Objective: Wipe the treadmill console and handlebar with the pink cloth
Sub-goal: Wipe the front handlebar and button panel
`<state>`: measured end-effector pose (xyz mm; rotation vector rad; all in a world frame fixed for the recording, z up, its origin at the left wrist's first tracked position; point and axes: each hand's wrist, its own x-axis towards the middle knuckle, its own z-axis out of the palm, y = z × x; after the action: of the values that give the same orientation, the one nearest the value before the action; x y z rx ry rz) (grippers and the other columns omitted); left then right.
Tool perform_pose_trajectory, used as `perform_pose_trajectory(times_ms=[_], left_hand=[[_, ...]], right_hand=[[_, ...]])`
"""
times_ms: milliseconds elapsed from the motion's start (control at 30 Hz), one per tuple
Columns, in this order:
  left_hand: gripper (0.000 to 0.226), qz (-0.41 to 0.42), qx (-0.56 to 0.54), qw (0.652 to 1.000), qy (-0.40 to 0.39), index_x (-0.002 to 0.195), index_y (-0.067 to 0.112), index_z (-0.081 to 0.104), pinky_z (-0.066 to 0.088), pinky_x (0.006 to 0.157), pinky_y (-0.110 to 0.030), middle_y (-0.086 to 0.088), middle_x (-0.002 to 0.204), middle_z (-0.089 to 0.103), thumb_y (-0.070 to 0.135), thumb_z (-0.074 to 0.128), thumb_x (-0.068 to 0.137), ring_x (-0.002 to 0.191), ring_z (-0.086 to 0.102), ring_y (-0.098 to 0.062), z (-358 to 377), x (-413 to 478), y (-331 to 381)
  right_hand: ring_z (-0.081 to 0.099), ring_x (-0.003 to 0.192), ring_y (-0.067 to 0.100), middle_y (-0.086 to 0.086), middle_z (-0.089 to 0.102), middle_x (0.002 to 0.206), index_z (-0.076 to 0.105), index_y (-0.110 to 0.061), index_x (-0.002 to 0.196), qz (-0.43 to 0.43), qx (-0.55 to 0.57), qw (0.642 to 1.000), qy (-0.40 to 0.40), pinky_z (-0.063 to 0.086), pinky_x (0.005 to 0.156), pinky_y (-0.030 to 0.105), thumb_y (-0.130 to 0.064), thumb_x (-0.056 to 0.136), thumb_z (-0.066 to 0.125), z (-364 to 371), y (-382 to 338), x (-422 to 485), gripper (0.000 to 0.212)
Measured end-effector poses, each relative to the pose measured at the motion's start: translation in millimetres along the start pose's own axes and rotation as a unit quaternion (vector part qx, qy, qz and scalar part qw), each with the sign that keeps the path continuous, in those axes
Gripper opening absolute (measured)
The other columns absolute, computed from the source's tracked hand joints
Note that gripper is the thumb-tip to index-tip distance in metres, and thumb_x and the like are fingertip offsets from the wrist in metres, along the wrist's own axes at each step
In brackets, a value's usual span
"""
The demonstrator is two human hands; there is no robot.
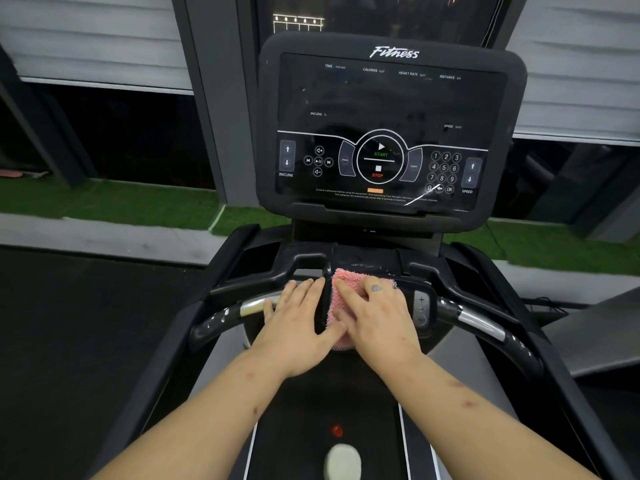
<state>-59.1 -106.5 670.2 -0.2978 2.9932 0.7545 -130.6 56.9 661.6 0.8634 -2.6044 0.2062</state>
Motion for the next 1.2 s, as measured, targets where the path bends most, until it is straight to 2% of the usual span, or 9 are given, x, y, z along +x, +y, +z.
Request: perform_pose_trajectory(times_ms=[167, 400, 467, 533, 667, 867, 1000, 1100, 1200], left_hand=[[0.086, 0.000, -0.003, 1.000, 0.004, 0.165, 0.037, 0.001, 0.003, 0.128, -0.058, 0.012, 0.173, 0.002, 0.072, 0.038, 0.096, 0.158, -0.011, -0.012, 0, 0, -1], [0.085, -0.002, 0.001, 1.000, 0.004, 0.165, 0.037, 0.000, 0.002, 0.128, -0.056, 0.012, 0.173, 0.001, 0.072, 0.038, 0.097, 0.158, -0.012, -0.012, -2, -1, 2], [0.086, -0.003, 0.001, 1.000, 0.000, 0.165, 0.037, -0.001, 0.001, 0.128, -0.056, 0.012, 0.173, 0.000, 0.072, 0.039, 0.097, 0.158, -0.013, -0.011, -2, 0, 1], [0.087, -0.002, 0.003, 1.000, -0.001, 0.165, 0.037, -0.001, 0.001, 0.128, -0.056, 0.013, 0.173, -0.001, 0.072, 0.040, 0.096, 0.158, -0.014, -0.012, -2, 0, 0], [0.089, -0.001, 0.006, 1.000, 0.000, 0.165, 0.037, -0.002, 0.001, 0.128, -0.057, 0.012, 0.173, 0.000, 0.074, 0.040, 0.095, 0.158, -0.013, -0.012, -1, 1, -1], [0.090, -0.001, 0.003, 1.000, -0.001, 0.165, 0.036, -0.003, 0.000, 0.128, -0.056, 0.012, 0.173, -0.001, 0.073, 0.042, 0.095, 0.158, -0.014, -0.012, -2, -1, 1], [0.090, 0.001, 0.004, 1.000, 0.004, 0.165, 0.035, -0.002, 0.000, 0.128, -0.056, 0.012, 0.173, 0.000, 0.074, 0.041, 0.095, 0.158, -0.013, -0.012, -1, -1, 2], [0.089, 0.000, 0.006, 1.000, 0.003, 0.165, 0.035, -0.001, 0.001, 0.128, -0.055, 0.012, 0.173, 0.000, 0.073, 0.041, 0.096, 0.158, -0.013, -0.011, 0, -1, 1], [0.089, -0.002, 0.006, 1.000, 0.006, 0.165, 0.035, -0.001, 0.001, 0.129, -0.054, 0.012, 0.173, 0.000, 0.072, 0.041, 0.096, 0.158, -0.013, -0.011, 0, -1, 2]], right_hand=[[0.055, 0.118, 0.031, 0.012, 0.058, 0.133, 0.057, -0.024, 0.145, -0.022, -0.021, 1.000, 0.007, 0.054, 0.096, 0.049, -0.043, 0.090, 0.075, -3, -1, -3, 0.060], [0.042, 0.138, 0.038, 0.015, 0.040, 0.158, 0.052, -0.018, 0.149, -0.031, -0.051, 0.997, -0.040, 0.046, 0.110, 0.055, -0.049, 0.069, 0.091, -3, 0, -5, 0.094], [0.043, 0.140, 0.039, 0.017, 0.040, 0.159, 0.052, -0.014, 0.150, -0.046, -0.058, 0.997, -0.014, 0.043, 0.113, 0.054, -0.044, 0.080, 0.083, 0, 3, -11, 0.082], [0.045, 0.141, 0.039, 0.019, 0.042, 0.158, 0.050, -0.014, 0.150, -0.048, -0.057, 0.997, 0.020, 0.043, 0.114, 0.054, -0.043, 0.094, 0.063, 3, 7, -18, 0.065], [0.045, 0.140, 0.037, 0.019, 0.043, 0.158, 0.048, -0.018, 0.153, -0.012, -0.054, 0.998, 0.019, 0.042, 0.115, 0.052, -0.046, 0.100, 0.054, 3, 25, -31, 0.060], [0.040, 0.142, 0.040, 0.019, 0.040, 0.159, 0.039, -0.019, 0.159, 0.003, -0.067, 0.997, -0.044, 0.035, 0.118, 0.053, -0.049, 0.105, 0.038, 2, 37, -34, 0.061], [0.043, 0.135, 0.039, 0.018, 0.045, 0.155, 0.046, -0.019, 0.155, -0.002, -0.064, 0.997, -0.035, 0.042, 0.113, 0.053, -0.044, 0.103, 0.051, -2, 16, -20, 0.058], [0.040, 0.136, 0.039, 0.018, 0.042, 0.156, 0.043, -0.019, 0.156, -0.012, -0.063, 0.996, -0.055, 0.040, 0.114, 0.054, -0.046, 0.099, 0.061, -2, 9, -18, 0.065], [0.040, 0.139, 0.038, 0.019, 0.044, 0.154, 0.043, -0.024, 0.156, 0.005, -0.054, 0.997, -0.060, 0.040, 0.116, 0.052, -0.050, 0.102, 0.057, -1, 19, -23, 0.062]])
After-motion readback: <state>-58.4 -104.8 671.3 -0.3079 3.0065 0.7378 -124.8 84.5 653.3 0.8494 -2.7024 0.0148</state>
